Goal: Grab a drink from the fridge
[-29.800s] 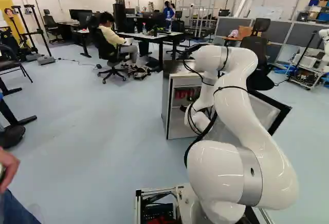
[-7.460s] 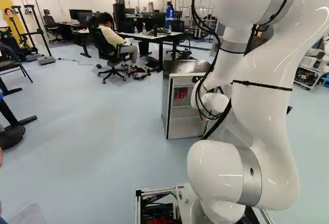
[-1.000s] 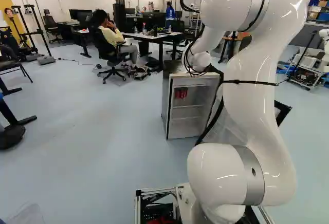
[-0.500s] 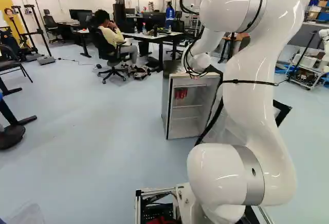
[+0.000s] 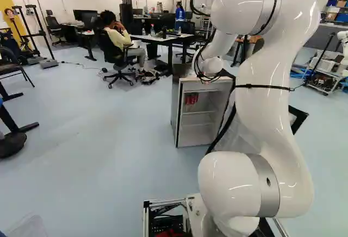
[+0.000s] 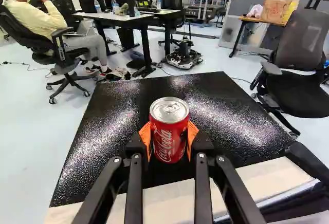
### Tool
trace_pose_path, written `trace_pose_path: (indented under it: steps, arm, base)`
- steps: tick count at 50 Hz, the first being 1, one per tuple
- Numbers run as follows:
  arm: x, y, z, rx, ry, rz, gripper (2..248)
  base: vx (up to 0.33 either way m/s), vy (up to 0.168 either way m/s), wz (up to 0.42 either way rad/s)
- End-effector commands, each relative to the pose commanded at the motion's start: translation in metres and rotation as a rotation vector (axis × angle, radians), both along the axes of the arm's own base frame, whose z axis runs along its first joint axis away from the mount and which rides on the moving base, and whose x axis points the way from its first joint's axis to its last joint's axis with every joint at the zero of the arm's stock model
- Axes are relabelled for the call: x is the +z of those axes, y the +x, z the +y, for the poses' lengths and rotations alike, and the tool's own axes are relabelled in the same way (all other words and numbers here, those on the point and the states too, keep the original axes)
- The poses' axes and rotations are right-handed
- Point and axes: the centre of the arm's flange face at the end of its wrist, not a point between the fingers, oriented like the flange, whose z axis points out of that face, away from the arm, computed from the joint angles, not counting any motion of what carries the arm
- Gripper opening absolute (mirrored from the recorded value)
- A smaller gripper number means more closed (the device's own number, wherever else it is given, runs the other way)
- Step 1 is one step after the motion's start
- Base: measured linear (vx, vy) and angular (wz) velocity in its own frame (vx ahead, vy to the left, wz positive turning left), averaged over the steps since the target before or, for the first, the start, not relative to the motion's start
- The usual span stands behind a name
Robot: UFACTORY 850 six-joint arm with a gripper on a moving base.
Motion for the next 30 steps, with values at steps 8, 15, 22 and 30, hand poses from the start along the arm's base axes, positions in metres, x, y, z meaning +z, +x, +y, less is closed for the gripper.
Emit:
trace_pose_path:
  steps: [8, 15, 22, 30]
  arm:
    - [0.0000, 0.0000, 0.0000, 0.000, 0.000, 0.000, 92]
    - [-0.0002, 0.0000, 0.0000, 0.000, 0.000, 0.000, 92]
    - [-0.0002, 0.0000, 0.0000, 0.000, 0.000, 0.000, 92]
    - [-0.0002, 0.0000, 0.0000, 0.000, 0.000, 0.000, 92]
  base:
    - [0.000, 0.000, 0.000]
    - [0.000, 0.000, 0.000]
    - [0.000, 0.000, 0.000]
    - [0.000, 0.000, 0.000]
